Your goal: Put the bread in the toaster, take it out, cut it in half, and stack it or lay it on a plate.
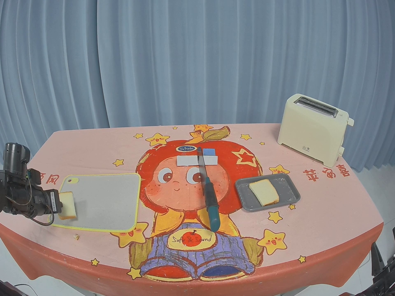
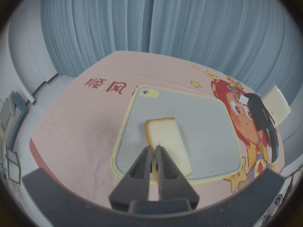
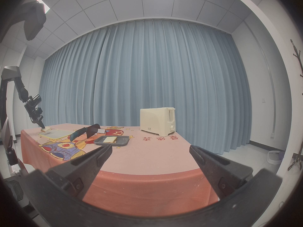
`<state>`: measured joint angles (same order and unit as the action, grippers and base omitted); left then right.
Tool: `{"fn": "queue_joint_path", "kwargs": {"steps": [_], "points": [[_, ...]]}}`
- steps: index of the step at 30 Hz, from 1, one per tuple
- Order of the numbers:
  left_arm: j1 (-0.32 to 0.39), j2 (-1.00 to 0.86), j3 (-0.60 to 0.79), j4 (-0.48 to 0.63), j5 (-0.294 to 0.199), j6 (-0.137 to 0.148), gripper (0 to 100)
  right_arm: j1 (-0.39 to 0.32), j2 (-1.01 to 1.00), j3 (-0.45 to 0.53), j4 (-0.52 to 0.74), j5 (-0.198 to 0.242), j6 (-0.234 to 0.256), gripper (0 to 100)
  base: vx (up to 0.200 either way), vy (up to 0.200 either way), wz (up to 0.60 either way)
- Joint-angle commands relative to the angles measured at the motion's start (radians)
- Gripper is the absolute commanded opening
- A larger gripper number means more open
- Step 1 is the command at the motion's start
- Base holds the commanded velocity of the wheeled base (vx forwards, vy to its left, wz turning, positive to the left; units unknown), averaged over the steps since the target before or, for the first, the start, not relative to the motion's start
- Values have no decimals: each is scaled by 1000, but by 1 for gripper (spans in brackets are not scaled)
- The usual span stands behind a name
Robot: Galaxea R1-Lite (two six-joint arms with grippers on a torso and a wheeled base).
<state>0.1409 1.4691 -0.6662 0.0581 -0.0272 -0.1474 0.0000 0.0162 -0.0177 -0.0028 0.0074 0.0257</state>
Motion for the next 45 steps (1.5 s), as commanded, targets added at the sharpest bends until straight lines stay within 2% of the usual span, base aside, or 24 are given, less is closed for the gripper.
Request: {"fn": "queue_joint_path", "kwargs": {"steps": [1, 5, 8, 15, 19, 20, 23, 26, 35, 45], "points": [[2, -26, -16, -3, -5, -1, 0, 0, -7, 18, 0, 0, 0, 100, 0, 0, 0], [8, -24, -47, -3, -13, -3, 0, 0, -9, 18, 0, 0, 0, 100, 0, 0, 0], [0, -26, -49, -3, -16, -38, 0, 0, -7, 18, 0, 0, 0, 100, 0, 0, 0], [5, -21, -58, -11, -20, -40, 0, 0, -7, 18, 0, 0, 0, 100, 0, 0, 0], [11, -15, -38, -133, -33, -44, 0, 0, -7, 18, 0, 0, 0, 100, 0, 0, 0], [11, -13, -13, -201, -33, -46, 0, 0, -7, 18, 0, 0, 0, 100, 0, 0, 0], [11, -3, 7, -270, -22, -49, 0, 0, -7, 18, 0, 0, 0, 100, 0, 0, 0], [11, 0, 7, -270, -19, -58, 0, 0, -7, 18, 0, -1, 0, 100, 0, 0, 0], [11, 0, 5, -270, -19, -57, 0, 0, -7, 18, 0, 0, 0, 100, 0, 0, 0], [9, -7, 10, -264, -20, -54, 0, 0, -7, 18, 0, -1, 0, 100, -200, 0, 0]]}}
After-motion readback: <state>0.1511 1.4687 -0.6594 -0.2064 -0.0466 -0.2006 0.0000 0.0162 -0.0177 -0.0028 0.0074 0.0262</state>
